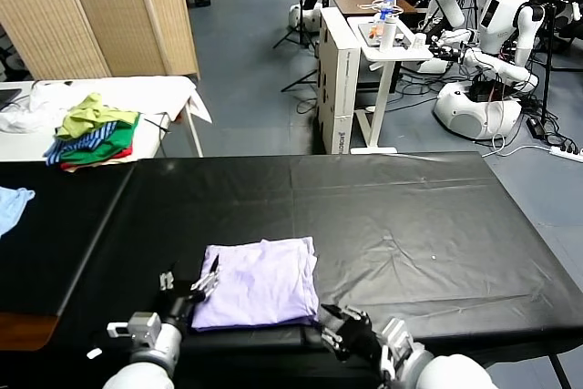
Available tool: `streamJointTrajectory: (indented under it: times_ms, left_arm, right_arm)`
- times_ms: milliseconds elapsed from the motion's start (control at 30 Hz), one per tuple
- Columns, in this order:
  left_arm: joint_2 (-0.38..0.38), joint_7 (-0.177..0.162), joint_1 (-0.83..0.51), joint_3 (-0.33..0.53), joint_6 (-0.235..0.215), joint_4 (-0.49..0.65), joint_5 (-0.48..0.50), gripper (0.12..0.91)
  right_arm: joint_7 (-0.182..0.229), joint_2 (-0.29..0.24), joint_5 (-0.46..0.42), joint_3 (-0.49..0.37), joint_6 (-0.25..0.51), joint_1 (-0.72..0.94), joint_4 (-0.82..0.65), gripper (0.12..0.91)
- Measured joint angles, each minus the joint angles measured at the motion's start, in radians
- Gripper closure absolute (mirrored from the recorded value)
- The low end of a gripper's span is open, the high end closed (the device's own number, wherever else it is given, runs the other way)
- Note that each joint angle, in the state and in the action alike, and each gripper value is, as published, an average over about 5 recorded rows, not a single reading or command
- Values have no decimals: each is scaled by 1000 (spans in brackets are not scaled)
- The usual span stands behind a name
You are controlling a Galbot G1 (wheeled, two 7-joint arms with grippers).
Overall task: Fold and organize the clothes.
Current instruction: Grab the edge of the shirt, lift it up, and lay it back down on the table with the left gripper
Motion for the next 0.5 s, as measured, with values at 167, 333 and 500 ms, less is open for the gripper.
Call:
streamJointTrajectory:
  times_ms: [167, 333, 500]
  left_arm:
    - [-38, 13, 5, -28, -12, 13, -18, 123]
    - [-94, 25, 20, -47, -24, 13, -42, 123]
    - [-137, 34, 41, -52, -22, 6, -74, 123]
  right_arm:
    - [-1, 28, 13, 84, 13, -93, 26, 136]
    - [2, 70, 33, 183, 22, -157, 27, 119]
    - [5, 88, 51, 245, 24, -170, 25, 118]
